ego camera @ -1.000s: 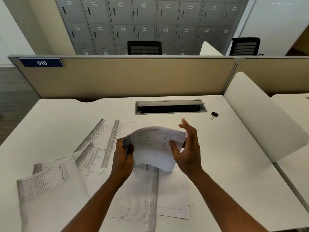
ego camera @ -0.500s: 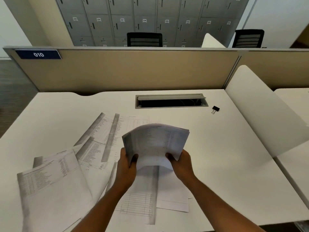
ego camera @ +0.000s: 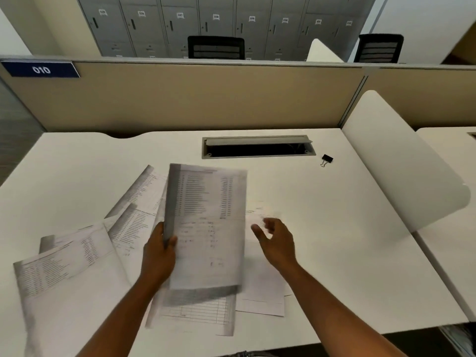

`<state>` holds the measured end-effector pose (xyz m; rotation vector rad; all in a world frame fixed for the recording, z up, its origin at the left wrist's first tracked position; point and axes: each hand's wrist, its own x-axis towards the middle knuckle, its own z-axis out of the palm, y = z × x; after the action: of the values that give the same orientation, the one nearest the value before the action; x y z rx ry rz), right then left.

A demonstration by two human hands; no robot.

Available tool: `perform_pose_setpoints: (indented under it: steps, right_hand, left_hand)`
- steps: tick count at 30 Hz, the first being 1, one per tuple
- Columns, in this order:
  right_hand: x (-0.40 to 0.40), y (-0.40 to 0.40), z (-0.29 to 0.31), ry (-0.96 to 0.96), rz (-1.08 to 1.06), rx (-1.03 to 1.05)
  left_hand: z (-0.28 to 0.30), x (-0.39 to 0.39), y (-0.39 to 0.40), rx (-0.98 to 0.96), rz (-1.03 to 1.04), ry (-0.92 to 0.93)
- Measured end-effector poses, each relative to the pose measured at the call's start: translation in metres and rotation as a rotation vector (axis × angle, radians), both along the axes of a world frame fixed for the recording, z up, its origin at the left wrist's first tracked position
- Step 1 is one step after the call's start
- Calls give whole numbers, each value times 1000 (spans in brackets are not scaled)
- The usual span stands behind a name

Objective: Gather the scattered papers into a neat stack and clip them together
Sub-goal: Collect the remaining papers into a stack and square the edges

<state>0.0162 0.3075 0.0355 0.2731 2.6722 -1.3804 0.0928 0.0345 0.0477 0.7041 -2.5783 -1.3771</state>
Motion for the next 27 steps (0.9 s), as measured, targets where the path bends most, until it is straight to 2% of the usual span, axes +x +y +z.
perform_pose_setpoints:
  steps: [2, 4, 8, 13, 22, 27]
  right_hand:
    - [7, 17, -14, -130, -53, 368]
    - [18, 25, -24, -251, -11, 622]
    - [35, 22, -45, -195, 74, 869]
    - [19, 7, -39, -228, 131, 739]
    - [-5, 0, -36, -430, 36, 542]
    - [-9, 2, -37, -483, -3, 458]
  left_hand:
    - [-17, 11, -14, 27, 48, -114]
    - [-29, 20, -22, 66, 89, -194]
    - [-42, 31, -20, 116, 116, -283]
    - [-52, 35, -17, 147, 91, -323]
    - [-56, 35, -7, 145, 111, -343]
    - [-58, 35, -8, 164, 107, -352]
